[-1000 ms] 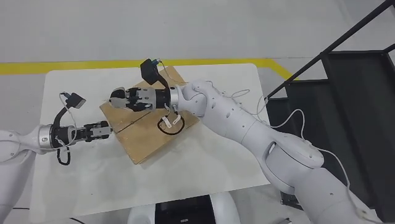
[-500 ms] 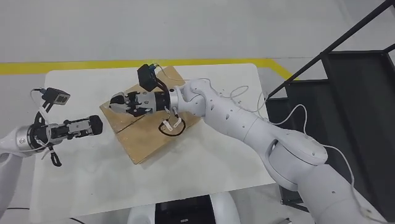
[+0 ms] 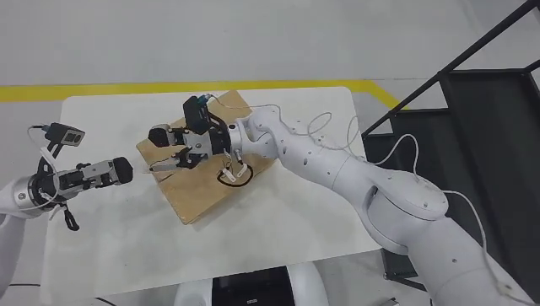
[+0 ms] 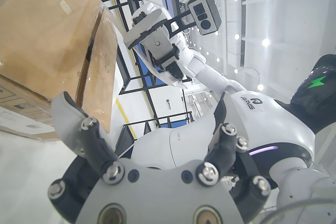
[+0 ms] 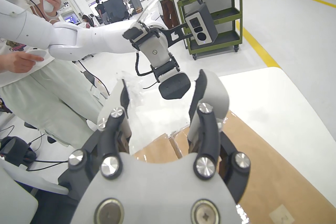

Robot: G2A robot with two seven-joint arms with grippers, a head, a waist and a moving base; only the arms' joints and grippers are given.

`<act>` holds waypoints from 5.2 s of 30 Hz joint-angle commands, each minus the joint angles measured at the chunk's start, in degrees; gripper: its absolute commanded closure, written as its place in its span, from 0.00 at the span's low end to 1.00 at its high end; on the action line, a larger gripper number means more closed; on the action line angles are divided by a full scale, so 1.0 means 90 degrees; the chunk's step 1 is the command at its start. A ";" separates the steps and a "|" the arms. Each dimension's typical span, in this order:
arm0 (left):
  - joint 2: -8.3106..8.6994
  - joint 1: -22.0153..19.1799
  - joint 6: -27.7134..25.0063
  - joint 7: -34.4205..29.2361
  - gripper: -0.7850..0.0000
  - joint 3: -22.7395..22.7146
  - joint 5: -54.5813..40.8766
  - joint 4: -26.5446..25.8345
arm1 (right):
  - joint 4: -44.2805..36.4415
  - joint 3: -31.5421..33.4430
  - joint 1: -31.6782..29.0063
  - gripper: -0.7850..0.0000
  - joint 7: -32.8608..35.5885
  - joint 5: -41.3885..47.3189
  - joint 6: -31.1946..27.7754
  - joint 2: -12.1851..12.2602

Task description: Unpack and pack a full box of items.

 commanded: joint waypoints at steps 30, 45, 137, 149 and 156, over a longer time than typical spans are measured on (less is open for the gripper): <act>-0.0118 0.0063 0.0072 0.0062 0.00 0.0031 0.0210 0.0027 | 0.0583 -0.0361 0.1148 0.00 -0.3236 -0.3144 0.0000 -0.0575; -0.0170 0.0046 0.0015 0.0141 0.00 0.0013 0.0327 0.0175 | 0.0846 -0.0048 0.1166 0.00 -0.3237 -0.3070 0.0000 -0.0721; -0.0908 -0.1977 -0.0608 0.0478 0.00 0.1802 0.0413 0.2350 | -0.2143 0.0506 0.0825 0.00 0.1836 -0.1336 0.0000 0.2726; -0.0610 -0.1037 -0.0327 0.0197 0.00 0.0774 0.0417 0.1623 | -0.3149 0.1192 -0.0422 0.00 0.1131 -0.2623 0.0730 0.3333; -0.0610 -0.1037 -0.0327 0.0197 0.00 0.0774 0.0417 0.1623 | -0.3335 0.1238 -0.0575 0.00 0.1897 -0.2333 0.1413 0.3222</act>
